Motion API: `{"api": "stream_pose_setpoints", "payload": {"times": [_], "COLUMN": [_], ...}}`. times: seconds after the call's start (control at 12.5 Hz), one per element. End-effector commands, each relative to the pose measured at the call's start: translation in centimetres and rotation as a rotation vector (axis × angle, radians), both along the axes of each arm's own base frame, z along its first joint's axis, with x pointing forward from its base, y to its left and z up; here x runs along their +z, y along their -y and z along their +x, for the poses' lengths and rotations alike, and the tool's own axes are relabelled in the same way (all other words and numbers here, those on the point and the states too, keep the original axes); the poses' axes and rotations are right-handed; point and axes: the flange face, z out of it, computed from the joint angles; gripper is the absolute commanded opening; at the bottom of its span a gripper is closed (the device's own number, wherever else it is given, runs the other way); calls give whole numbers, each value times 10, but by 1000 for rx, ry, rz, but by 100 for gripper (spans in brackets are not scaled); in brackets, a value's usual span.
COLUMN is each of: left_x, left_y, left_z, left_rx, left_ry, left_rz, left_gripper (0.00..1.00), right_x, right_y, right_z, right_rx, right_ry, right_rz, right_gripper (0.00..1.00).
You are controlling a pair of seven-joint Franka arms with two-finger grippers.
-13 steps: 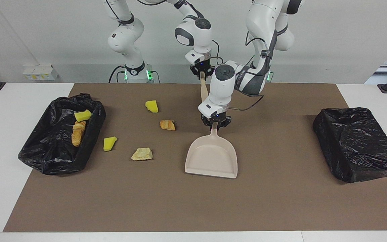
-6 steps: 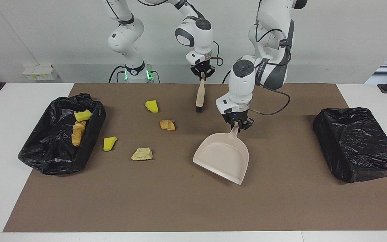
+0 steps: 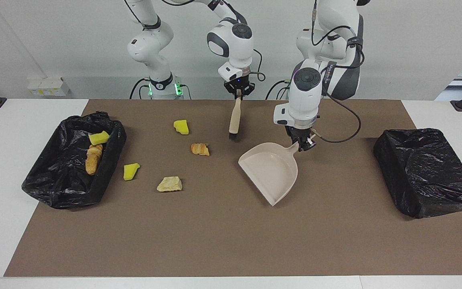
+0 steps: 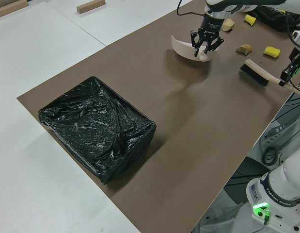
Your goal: Sweep and dump trash in bin
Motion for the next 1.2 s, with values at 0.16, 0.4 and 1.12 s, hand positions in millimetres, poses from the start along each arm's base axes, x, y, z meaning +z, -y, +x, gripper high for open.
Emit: {"api": "stream_pose_setpoints", "payload": {"times": [0.16,0.4,1.12], "left_x": [4,-22,-39], "left_y": [-8,8,28], "left_z": [-13,-15,-17], "left_rx": [-307,-356,-377], "left_ry": [-20,-48,-38], "left_rz": [42,46,36], "left_gripper": [0,0,0], "right_x": [44,37,8], "right_y": [87,156,323], "right_z": [99,136,188], "right_rx": [-19,-11,224], "right_ry": [-4,-13,-51], "right_rz": [-55,-117,-357], "right_gripper": [0,0,0]}}
